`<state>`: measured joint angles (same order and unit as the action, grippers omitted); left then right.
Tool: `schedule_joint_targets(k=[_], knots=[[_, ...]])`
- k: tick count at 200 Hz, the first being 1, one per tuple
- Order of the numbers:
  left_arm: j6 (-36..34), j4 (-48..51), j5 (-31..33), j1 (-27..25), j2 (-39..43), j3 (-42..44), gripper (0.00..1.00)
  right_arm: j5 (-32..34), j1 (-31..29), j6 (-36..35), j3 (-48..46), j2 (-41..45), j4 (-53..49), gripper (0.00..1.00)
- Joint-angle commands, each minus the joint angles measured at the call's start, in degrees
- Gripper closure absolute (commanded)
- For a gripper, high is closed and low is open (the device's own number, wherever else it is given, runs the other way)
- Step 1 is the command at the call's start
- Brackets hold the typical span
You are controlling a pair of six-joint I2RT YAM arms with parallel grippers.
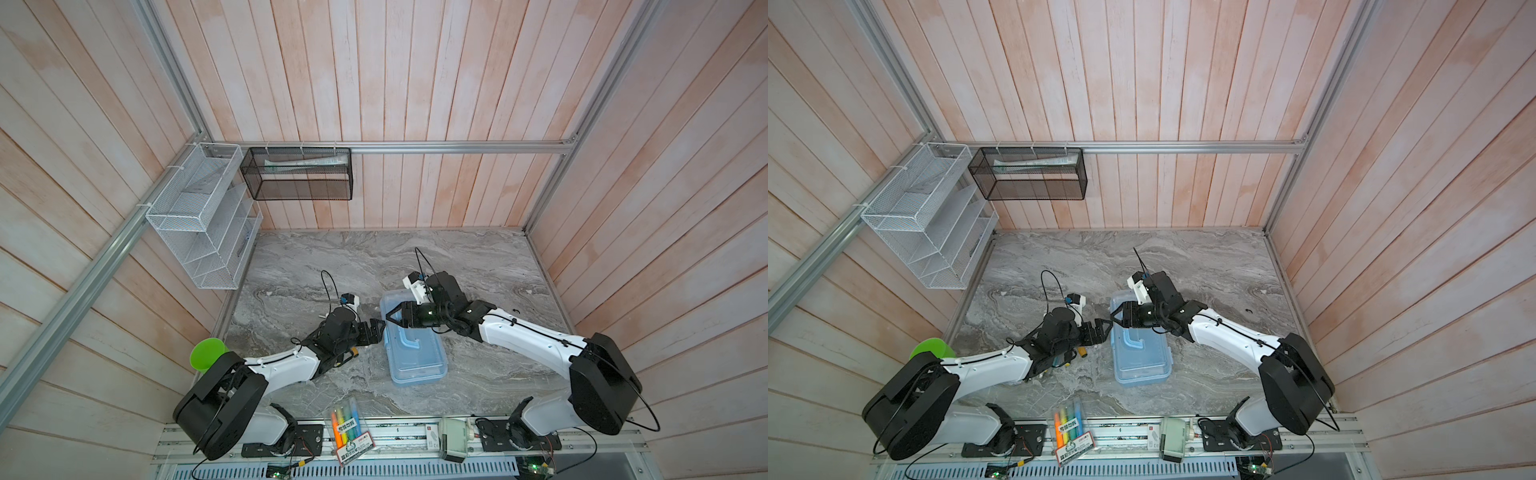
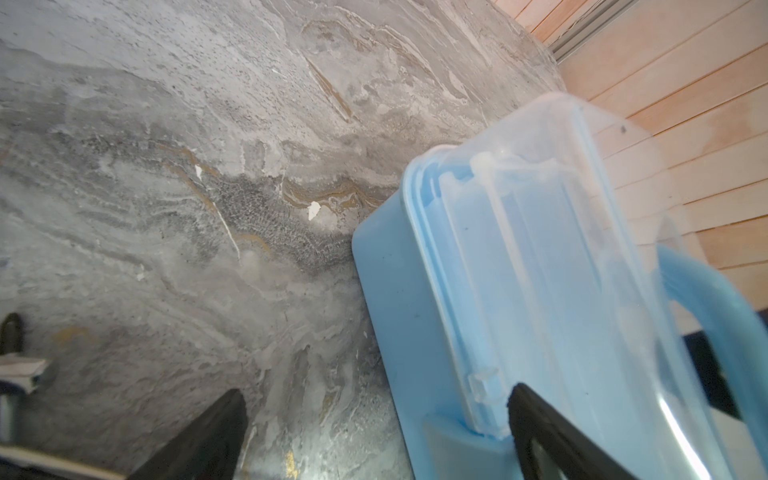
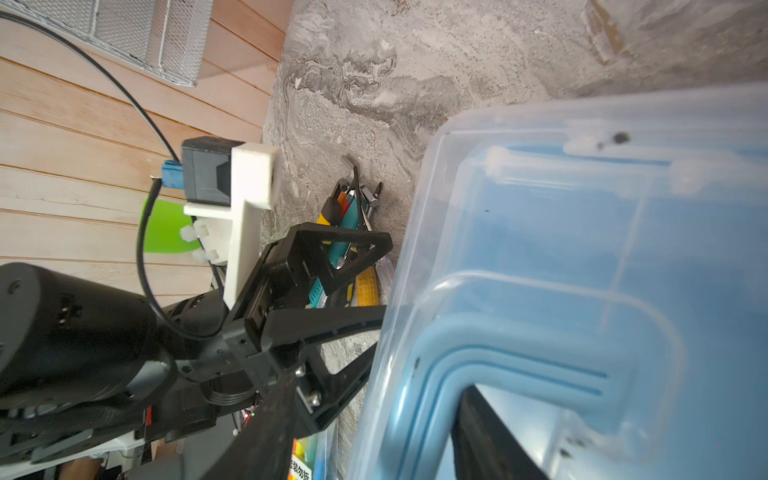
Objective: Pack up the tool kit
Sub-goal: 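Close the right gripper on the blue handle while the left gripper waits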
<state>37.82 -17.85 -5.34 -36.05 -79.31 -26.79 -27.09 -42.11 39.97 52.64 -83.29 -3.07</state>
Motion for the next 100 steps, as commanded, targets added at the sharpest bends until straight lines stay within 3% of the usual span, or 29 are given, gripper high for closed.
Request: schedule_joint_targets(k=[1,36,58,100], knots=[[-0.21,-0.12,-1.60,-1.47,-1.11,-1.96,0.00,-10.88,-0.09,1.45,-1.52,3.72,7.34,0.46],[-0.56,3.46,0.42,-1.52,-0.95,-3.28,0.00,-14.95,3.96,4.61,-5.59,7.00,12.56,0.49],[-0.56,3.78,0.68,-1.48,-0.43,-3.23,0.00,-13.74,5.40,4.09,-6.72,8.27,11.01,0.51],[-0.62,4.40,1.30,-1.48,0.12,-3.36,0.00,1.33,5.46,-6.83,0.49,9.17,-10.86,0.52]])
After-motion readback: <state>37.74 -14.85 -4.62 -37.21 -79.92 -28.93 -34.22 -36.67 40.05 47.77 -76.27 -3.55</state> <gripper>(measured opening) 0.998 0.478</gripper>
